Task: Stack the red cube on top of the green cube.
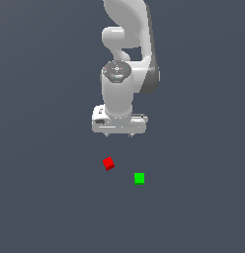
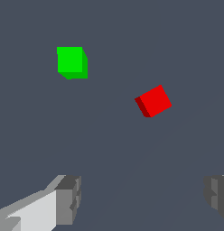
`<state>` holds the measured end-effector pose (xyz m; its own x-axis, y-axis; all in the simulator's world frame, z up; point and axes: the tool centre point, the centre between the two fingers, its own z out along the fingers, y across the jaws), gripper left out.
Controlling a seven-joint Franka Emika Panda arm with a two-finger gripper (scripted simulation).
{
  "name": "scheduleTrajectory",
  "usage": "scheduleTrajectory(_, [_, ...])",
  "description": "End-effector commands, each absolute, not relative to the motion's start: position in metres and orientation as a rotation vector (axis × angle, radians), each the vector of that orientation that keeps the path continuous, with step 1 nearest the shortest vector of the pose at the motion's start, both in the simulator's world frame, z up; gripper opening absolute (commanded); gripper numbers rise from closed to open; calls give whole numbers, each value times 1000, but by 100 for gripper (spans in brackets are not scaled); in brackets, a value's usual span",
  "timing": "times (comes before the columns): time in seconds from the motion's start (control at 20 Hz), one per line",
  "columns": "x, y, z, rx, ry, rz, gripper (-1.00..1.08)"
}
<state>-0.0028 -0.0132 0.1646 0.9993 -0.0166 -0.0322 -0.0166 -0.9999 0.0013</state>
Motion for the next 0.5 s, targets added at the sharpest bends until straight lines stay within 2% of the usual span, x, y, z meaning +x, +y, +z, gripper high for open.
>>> scheduleTrajectory(0.0, [-3,-13,165,3140,-26,-51,100])
scheduleTrajectory(0.45, [1,-20,156,3140,47,-46,100])
